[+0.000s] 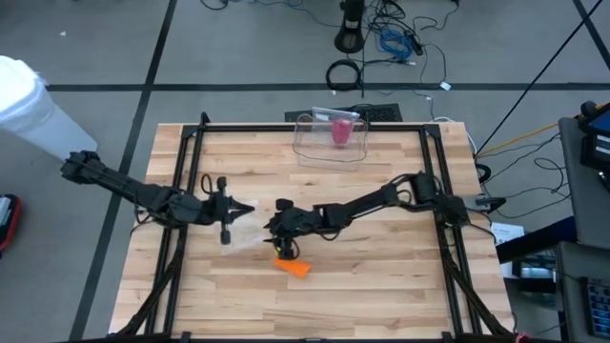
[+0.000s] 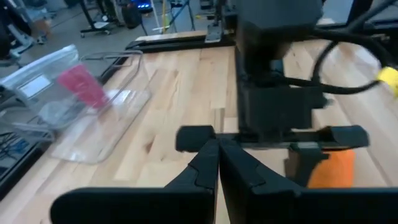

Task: Roll bandage
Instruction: Put the orange bandage into the zip bag

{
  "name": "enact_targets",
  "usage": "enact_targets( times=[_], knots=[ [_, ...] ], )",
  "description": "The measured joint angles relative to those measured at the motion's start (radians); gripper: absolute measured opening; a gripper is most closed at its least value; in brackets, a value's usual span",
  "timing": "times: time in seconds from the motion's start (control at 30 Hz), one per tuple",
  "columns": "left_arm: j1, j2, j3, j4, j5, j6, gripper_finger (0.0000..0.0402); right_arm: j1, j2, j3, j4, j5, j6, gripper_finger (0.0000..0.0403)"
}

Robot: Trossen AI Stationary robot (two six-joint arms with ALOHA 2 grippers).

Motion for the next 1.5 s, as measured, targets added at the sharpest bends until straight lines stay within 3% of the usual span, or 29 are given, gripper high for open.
enact_targets(
  times=[0.37, 0.53, 0.67, 0.83, 0.9, 1.07, 1.2, 1.37, 1.5],
  knots=[
    [0.001, -0.026, 0.000, -0.102, -0.027, -0.027, 0.0020, 0.000, 0.196, 0.284, -0.211, -0.011, -0.043, 0.0183],
    [0.001, -0.026, 0.000, -0.128, -0.027, -0.051, 0.0020, -0.007, 0.230, 0.325, -0.251, -0.020, 0.008, 0.0173],
    [0.001, -0.026, 0.000, -0.148, -0.031, -0.053, 0.0020, -0.018, 0.236, 0.325, -0.268, -0.019, 0.032, 0.0134],
    [0.000, -0.026, 0.000, -0.141, -0.031, -0.076, 0.0020, -0.028, 0.236, 0.325, -0.288, -0.001, 0.009, 0.0026],
    [0.000, -0.026, 0.000, -0.147, -0.031, -0.078, 0.0020, -0.028, 0.235, 0.325, -0.295, 0.020, -0.011, 0.0010],
    [0.000, -0.026, 0.000, -0.174, -0.031, -0.090, 0.0020, -0.014, 0.215, 0.323, -0.319, 0.185, -0.068, 0.0002],
    [0.000, -0.031, 0.000, -0.236, -0.034, -0.149, 0.0020, 0.031, 0.185, 0.317, -0.372, 0.395, -0.158, 0.0001],
    [0.000, -0.041, 0.000, -0.257, -0.015, -0.183, 0.0020, 0.103, 0.161, 0.321, -0.464, 0.754, -0.265, 0.0000],
    [0.000, -0.039, -0.002, -0.242, -0.006, -0.184, 0.0020, 0.131, 0.164, 0.319, -0.541, 0.888, -0.256, 0.0000]
  ],
)
